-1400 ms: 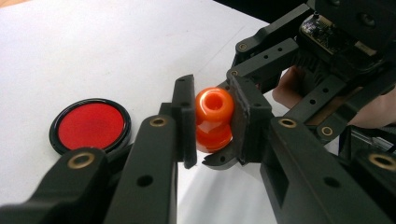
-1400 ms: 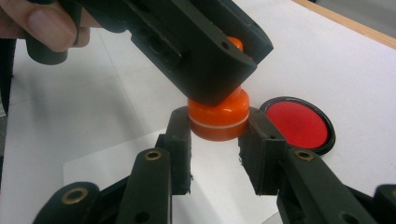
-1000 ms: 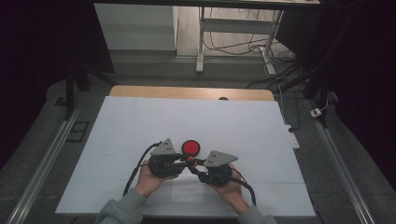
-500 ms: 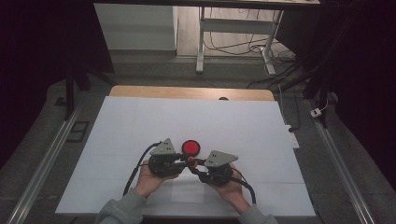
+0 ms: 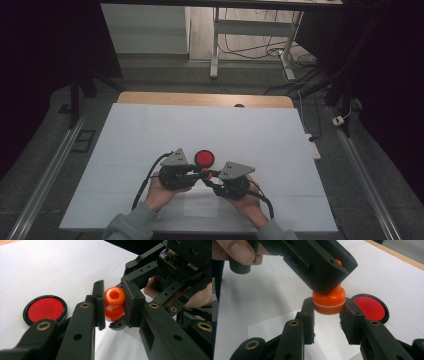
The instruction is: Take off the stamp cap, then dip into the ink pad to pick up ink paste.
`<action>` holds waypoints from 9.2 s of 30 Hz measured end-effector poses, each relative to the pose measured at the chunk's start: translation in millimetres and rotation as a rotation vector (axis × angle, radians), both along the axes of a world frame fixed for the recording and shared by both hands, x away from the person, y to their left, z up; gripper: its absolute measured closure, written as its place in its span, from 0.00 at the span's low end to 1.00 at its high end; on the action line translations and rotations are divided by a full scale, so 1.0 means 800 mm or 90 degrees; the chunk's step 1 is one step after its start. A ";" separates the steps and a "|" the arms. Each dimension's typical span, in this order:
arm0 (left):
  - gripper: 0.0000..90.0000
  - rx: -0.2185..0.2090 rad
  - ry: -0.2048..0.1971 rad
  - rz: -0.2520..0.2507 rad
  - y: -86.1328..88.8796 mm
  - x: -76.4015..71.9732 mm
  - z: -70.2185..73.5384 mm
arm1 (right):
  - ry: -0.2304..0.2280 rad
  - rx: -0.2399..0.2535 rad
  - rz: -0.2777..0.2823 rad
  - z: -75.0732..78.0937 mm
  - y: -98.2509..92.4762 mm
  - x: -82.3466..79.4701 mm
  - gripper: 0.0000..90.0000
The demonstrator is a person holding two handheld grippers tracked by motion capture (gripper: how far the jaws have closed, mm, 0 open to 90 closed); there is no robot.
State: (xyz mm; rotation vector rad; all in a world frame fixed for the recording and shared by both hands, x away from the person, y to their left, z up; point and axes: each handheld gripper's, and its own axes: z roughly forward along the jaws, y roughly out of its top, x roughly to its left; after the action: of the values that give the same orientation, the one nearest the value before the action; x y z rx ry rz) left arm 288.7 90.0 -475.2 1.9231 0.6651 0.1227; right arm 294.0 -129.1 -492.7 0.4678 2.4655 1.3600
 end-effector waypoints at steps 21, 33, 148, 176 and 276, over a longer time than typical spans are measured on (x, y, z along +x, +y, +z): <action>0.81 -0.019 -0.030 0.038 0.023 0.002 0.009 | 0.002 0.005 -0.026 -0.002 -0.012 -0.003 0.72; 0.81 0.002 -0.030 0.028 0.019 0.001 0.007 | -0.001 0.014 -0.056 -0.004 -0.036 0.003 0.72; 0.81 0.124 -0.024 0.049 0.011 0.069 0.000 | -0.025 0.025 -0.242 -0.007 -0.186 -0.022 0.72; 0.81 0.145 0.000 0.053 -0.016 0.108 -0.039 | -0.023 0.021 -0.249 -0.009 -0.194 -0.025 0.72; 0.81 0.129 -0.022 0.076 -0.021 0.108 -0.044 | -0.025 0.018 -0.242 -0.007 -0.196 -0.028 0.72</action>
State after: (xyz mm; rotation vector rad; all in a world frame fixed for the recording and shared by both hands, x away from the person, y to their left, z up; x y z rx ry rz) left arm 374.9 73.6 -510.2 2.0691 0.7688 0.3072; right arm 271.6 -285.5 -498.2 0.8565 2.1825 1.2314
